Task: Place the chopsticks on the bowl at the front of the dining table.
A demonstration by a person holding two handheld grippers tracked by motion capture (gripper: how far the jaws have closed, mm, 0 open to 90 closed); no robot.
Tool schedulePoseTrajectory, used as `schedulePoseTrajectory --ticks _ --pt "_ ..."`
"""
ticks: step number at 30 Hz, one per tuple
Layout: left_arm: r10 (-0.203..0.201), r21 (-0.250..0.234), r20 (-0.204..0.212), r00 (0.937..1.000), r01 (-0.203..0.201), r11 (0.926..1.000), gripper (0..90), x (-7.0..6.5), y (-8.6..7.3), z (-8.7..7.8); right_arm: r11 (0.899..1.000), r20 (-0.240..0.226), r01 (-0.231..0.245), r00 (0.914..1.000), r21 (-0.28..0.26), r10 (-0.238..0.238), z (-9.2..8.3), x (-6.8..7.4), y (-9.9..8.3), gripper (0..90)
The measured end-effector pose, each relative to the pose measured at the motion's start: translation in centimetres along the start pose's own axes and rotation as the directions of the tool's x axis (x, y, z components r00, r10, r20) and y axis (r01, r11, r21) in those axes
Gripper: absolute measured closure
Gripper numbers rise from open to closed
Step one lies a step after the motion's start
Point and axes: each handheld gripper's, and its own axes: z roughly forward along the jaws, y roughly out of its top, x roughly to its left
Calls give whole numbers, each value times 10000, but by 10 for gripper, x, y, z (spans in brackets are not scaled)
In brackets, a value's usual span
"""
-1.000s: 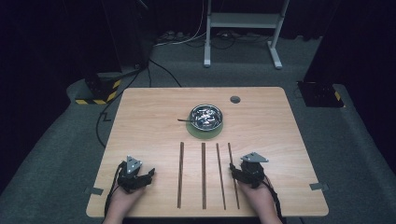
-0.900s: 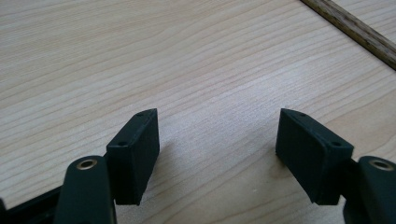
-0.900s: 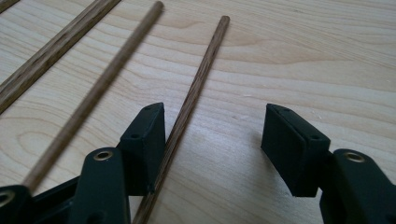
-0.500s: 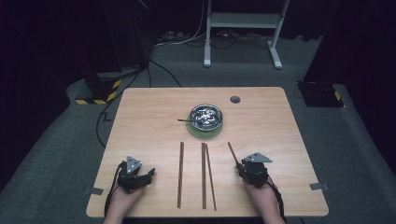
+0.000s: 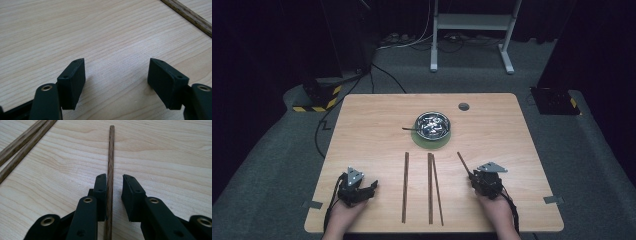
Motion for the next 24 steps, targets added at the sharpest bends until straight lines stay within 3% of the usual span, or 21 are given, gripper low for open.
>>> schedulePoseTrajectory --ticks 4,10,12,17,24 --pt "-41 -17 -30 10000 41 10000 307 -1 0 0 9998 -160 -10 9999 -206 7 -4 -1 1 661" --pt "48 54 137 9999 -49 10000 308 1 0 0 9998 -166 192 9997 -33 -193 -4 0 4 577" --pt "-56 97 212 9998 54 9999 309 2 1 1 9994 -207 37 9998 332 -30 -4 -3 7 473" --pt "-122 105 213 9997 120 9999 309 2 0 1 9959 -358 -428 9983 797 458 -5 -8 10 408" --pt "-43 112 391 9992 38 9999 308 2 1 1 9881 -215 -78 9997 1537 112 -4 -4 12 383"
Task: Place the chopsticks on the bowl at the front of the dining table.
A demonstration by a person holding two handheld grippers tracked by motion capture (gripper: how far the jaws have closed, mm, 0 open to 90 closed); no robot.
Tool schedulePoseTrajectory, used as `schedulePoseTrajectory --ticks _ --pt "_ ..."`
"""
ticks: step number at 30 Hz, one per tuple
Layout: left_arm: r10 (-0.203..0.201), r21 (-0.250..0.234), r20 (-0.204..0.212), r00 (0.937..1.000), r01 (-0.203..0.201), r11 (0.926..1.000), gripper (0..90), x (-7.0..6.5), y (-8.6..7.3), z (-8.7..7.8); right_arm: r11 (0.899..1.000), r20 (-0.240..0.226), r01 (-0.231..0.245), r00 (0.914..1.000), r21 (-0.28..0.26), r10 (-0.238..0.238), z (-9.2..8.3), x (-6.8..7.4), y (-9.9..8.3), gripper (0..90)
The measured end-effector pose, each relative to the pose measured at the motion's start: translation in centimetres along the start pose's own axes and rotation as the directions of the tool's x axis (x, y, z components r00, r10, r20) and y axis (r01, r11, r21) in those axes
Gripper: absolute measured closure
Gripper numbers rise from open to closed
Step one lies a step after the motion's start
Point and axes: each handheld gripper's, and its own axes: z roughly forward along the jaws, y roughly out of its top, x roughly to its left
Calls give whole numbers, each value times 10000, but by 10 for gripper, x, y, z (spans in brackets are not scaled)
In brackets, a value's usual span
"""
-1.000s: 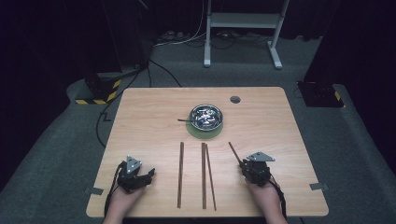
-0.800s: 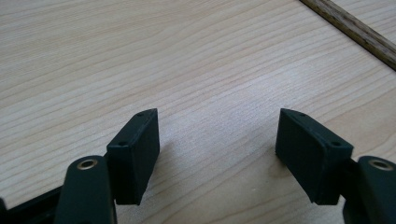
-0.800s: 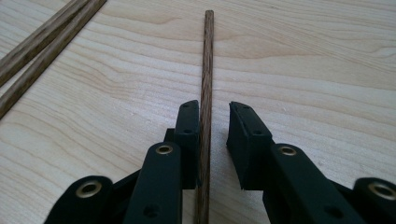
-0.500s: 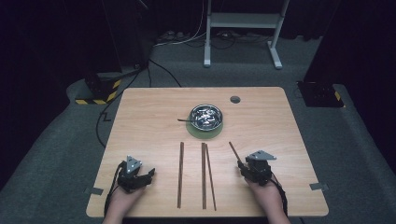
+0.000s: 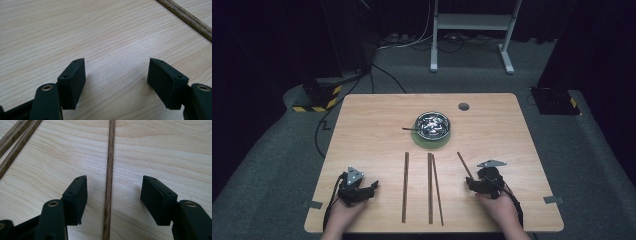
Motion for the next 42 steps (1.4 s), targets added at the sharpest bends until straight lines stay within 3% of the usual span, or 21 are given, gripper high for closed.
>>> schedulePoseTrajectory --ticks 2,3,10,14,19,22,29,42 --pt "-55 38 67 10000 55 10000 294 1 0 0 9995 10 155 9999 266 -155 0 3 5 397" --pt "-274 109 -31 9996 275 9996 277 1 1 1 9994 44 158 9999 292 -159 0 4 7 395" --pt "-546 297 -374 9978 557 9980 169 2 3 4 9973 325 86 9994 733 -111 3 2 16 410" --pt "-642 350 -469 9968 659 9972 126 2 4 6 9964 491 513 9973 669 -546 1 4 17 507" --pt "-624 364 -476 9969 641 9973 120 2 4 6 9951 454 727 9961 676 -759 -1 4 21 552" --pt "-646 362 -486 9967 664 9971 120 2 4 6 9953 514 614 9965 748 -653 0 6 23 583" --pt "-592 357 -441 9973 608 9975 129 2 4 6 9931 498 783 9953 874 -829 2 10 21 780" --pt "-529 356 -367 9979 542 9979 129 2 4 6 9920 498 829 9949 947 -879 7 14 21 804"
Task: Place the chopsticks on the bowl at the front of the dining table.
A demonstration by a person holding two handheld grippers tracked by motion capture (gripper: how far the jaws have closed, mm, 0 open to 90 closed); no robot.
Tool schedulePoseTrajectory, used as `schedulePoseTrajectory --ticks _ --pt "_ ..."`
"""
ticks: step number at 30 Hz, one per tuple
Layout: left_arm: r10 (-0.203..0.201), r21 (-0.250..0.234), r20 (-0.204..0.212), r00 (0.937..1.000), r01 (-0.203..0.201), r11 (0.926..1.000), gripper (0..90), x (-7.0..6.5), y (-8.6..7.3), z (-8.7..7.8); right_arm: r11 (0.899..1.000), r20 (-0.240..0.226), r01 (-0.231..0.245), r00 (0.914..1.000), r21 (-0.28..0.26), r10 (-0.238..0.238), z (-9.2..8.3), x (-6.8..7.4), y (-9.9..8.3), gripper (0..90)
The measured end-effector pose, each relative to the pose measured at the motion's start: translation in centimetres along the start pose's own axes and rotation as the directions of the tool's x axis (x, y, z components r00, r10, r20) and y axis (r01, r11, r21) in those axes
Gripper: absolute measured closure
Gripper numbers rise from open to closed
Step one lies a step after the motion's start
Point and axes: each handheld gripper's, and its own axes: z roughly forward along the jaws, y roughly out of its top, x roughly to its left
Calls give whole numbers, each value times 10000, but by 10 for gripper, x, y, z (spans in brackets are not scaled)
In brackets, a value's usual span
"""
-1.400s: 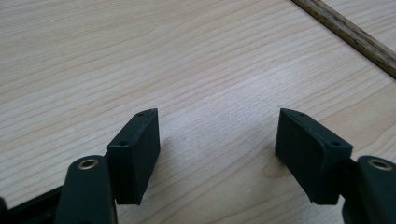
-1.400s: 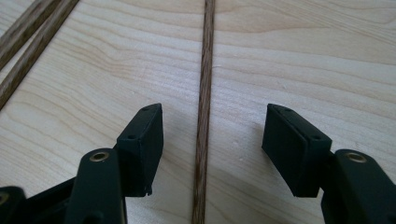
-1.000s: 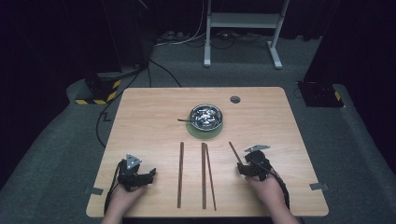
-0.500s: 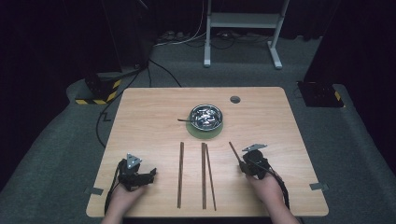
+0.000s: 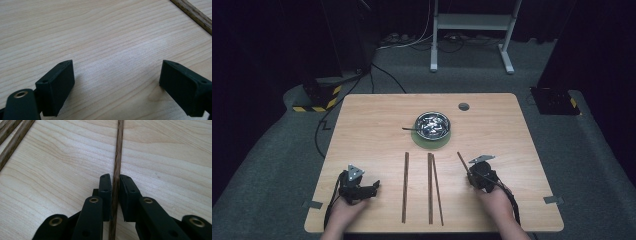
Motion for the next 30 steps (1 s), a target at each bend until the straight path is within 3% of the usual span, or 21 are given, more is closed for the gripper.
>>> schedulePoseTrajectory --ticks 7,14,30 --pt "-13 -17 18 10000 13 10000 132 0 0 0 9993 139 366 9992 -75 -365 1 3 1 837" --pt "-11 -12 20 10000 11 10000 132 0 0 0 9989 160 238 9996 -405 -231 -4 2 6 841" --pt "49 -81 69 10000 -48 10000 142 0 0 0 9942 146 553 9984 -924 -542 -25 4 41 840"
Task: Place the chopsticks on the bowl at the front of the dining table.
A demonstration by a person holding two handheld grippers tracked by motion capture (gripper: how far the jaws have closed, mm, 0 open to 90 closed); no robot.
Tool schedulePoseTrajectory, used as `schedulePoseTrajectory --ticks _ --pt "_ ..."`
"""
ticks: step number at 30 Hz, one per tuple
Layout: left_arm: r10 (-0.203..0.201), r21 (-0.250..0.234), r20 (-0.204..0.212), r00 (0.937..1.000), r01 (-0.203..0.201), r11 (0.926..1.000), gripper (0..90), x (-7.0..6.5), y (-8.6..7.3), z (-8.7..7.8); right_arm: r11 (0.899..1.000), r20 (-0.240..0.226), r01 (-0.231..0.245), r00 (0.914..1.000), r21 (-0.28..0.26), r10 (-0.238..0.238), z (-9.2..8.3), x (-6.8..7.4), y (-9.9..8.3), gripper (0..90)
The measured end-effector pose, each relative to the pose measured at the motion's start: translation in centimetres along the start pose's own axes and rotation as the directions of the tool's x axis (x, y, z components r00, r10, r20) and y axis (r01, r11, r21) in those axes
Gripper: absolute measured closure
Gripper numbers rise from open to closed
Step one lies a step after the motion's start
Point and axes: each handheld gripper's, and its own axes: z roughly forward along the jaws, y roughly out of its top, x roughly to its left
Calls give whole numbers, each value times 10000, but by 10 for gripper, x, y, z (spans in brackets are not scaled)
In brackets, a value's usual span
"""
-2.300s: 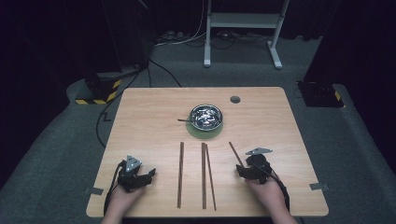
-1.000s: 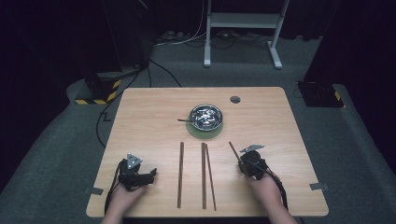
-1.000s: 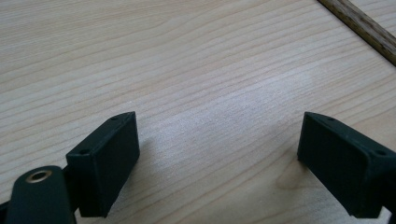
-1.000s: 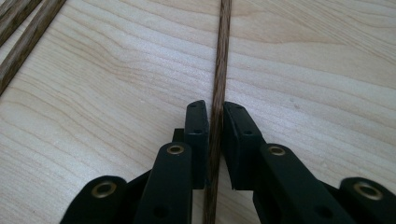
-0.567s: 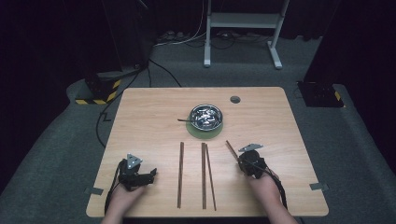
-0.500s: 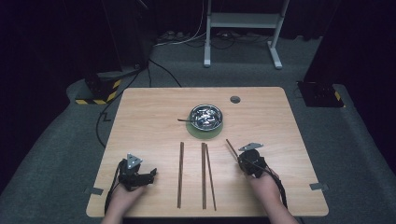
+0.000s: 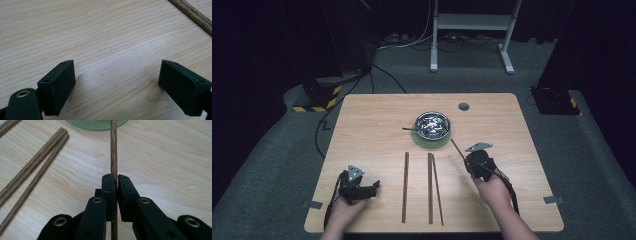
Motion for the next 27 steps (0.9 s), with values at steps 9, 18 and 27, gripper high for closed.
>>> schedulePoseTrajectory --ticks 9,18,27 --pt "63 44 -8 10000 -63 10000 143 0 0 0 9999 -98 -3 10000 -151 2 6 -2 25 840" --pt "-3 -15 2 10000 3 10000 145 0 0 0 9998 -81 5 10000 -204 -7 18 -1 49 840" --pt "11 5 63 10000 -11 10000 145 0 0 0 9999 -1 -20 10000 -153 20 38 3 68 840"
